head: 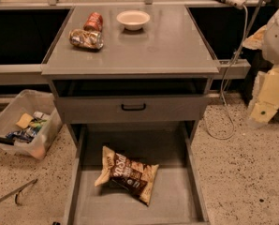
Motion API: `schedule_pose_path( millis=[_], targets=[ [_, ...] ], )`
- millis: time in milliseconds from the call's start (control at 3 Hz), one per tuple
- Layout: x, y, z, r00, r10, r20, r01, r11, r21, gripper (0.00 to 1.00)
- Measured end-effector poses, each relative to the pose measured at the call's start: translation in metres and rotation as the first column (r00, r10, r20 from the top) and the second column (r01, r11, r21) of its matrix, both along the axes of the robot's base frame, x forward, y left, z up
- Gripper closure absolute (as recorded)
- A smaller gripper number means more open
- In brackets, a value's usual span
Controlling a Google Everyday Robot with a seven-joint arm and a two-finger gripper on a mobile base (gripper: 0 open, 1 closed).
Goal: Pick brown chip bag from middle drawer and place on counter
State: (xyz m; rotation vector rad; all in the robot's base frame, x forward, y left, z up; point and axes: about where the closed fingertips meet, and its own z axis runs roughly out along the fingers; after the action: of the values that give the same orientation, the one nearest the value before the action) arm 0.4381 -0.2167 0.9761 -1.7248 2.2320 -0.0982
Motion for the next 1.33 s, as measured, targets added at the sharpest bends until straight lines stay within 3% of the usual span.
schedule_pose_path(
  millis=[667, 1000, 1333],
  targets=[
    [0.0, 0.001, -0.004, 1.0, -0.001, 0.002, 0.001, 1.0, 0.009, 0.0],
    [0.0, 0.01, -0.048, 1.0, 0.006, 0.0, -0.006, 0.998, 0.065, 0.0],
    [-0.002, 0.027, -0.117, 0.9994, 0.018, -0.028, -0.014, 0.991, 0.131, 0.0]
  ],
)
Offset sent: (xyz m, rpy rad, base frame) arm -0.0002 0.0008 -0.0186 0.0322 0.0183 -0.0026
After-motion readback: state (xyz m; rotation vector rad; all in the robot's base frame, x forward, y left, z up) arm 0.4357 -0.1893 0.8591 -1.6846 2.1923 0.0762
